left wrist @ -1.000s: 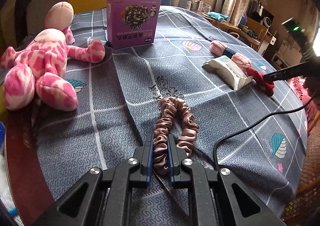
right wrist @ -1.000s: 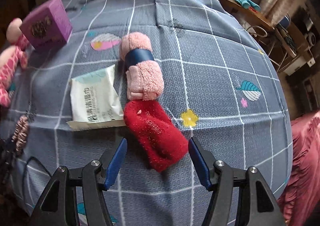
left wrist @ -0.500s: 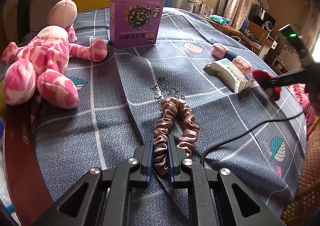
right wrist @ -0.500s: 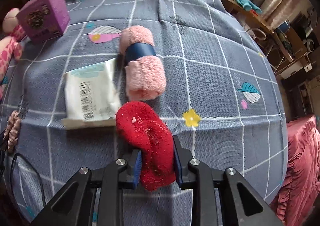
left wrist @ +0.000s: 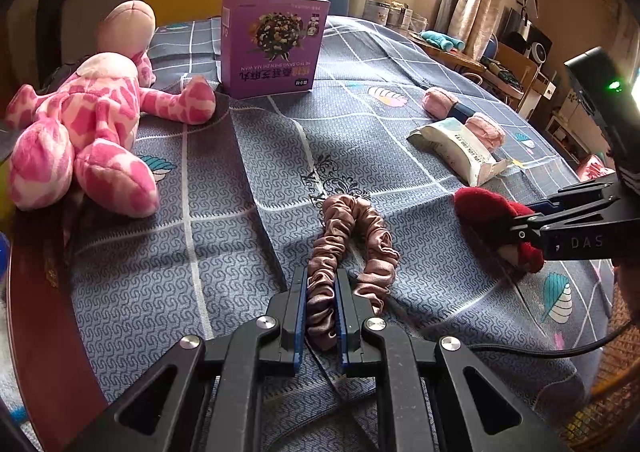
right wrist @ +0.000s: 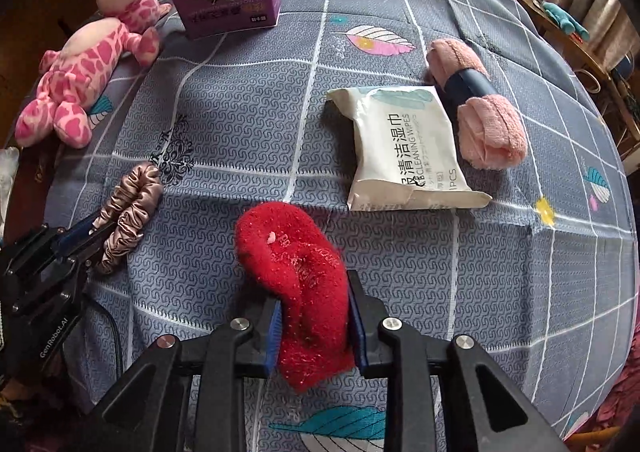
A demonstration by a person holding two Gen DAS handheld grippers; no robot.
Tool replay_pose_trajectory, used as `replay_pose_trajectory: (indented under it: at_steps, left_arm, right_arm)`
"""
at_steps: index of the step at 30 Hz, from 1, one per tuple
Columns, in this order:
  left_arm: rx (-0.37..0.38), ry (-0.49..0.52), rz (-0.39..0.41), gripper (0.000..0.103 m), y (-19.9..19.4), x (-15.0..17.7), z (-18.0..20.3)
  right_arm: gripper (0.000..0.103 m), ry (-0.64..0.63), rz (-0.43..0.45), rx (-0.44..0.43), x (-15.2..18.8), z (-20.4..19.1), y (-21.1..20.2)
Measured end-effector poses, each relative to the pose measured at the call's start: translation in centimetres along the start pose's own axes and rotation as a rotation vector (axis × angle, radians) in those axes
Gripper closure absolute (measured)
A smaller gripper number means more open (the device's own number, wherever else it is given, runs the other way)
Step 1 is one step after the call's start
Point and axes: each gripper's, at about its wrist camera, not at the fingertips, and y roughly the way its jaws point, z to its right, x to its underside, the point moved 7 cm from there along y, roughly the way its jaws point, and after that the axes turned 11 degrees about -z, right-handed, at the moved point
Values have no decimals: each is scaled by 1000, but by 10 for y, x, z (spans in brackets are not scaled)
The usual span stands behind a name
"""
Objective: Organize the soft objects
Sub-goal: 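Carry the scrunchie with the left tool over the gold tray while the right tool holds the red mitten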
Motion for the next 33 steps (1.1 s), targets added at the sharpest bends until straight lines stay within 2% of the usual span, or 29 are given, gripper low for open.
replay_pose_trajectory:
  at_steps: [2, 6, 19, 23, 27, 30, 33]
  left_arm:
    - [-2, -3, 1, 90, 0, 0, 0]
    - [-11, -8, 6, 90, 0, 0, 1]
    - [-6, -28, 2, 92, -14, -1, 0]
    - [-2, -28, 51, 92, -42, -6, 1]
    - [-24, -47, 135, 92, -87, -14, -6]
    - [-66, -84, 171, 91, -111, -18, -21]
    - [-144, -122, 206, 91, -133, -16, -42]
  right_arm:
    - [74, 5, 5, -16, 1, 0, 3]
    - [70, -11, 9, 4, 1, -1, 7]
    - [70, -66, 39, 48, 6, -10, 16]
    - [70, -76, 45, 58, 9, -13, 17]
    - [70, -86, 50, 70, 10, -15, 15]
    - [70, -90, 52, 78, 11, -16, 9]
    - [70, -95, 54, 84, 11, -16, 8]
